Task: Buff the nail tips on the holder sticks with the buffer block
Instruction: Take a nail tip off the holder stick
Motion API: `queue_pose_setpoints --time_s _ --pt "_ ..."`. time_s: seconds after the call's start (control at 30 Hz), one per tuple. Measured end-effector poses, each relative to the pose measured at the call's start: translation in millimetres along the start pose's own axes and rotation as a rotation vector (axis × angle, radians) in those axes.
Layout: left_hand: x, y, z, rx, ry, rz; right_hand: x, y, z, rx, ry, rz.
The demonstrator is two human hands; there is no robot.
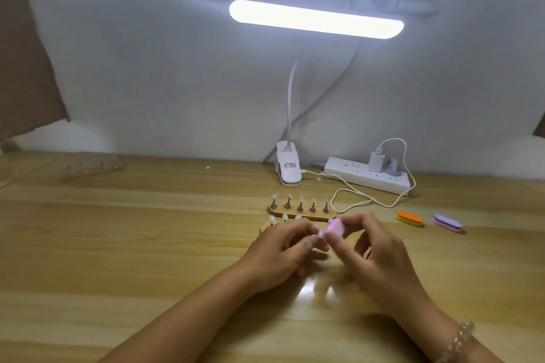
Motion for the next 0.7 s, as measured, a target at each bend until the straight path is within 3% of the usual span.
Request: queue_pose_setpoints --time_s 0.07,0.2,0.37,0.5,0.6,0.7 --pt "-1 1 0 -0.042 0.002 0.005 3 -5 5 0.085 0.069 0.067" --pt "0 1 -2 -0.068 -0.011 0.021 -5 0 -8 0.047 -0.036 -0.016" --pt "1 2 -4 -0.113 -0.031 0.009 -1 -5 2 0.132 0.051 0.059" --pt "2 0 -9 -0.149 -0.064 -0.009 -5 2 -5 0.078 -0.015 -0.046" --pt "1 0 -6 -0.219 -0.096 -0.046 1 -5 6 0.115 0.071 0.046" --pt "0 0 -5 -0.205 -0.121 -0.075 -5 -1 -3 0.116 -0.024 -0.031"
Point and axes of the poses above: each hand's wrist, its own x-axis away from the middle knuckle, its own y-axis out of the back of the hand, z = x × y, the point moved 2 cm from there along -x, towards the middle knuckle, and after that the axes turned 2 degrees about x, right-handed, at the moved point
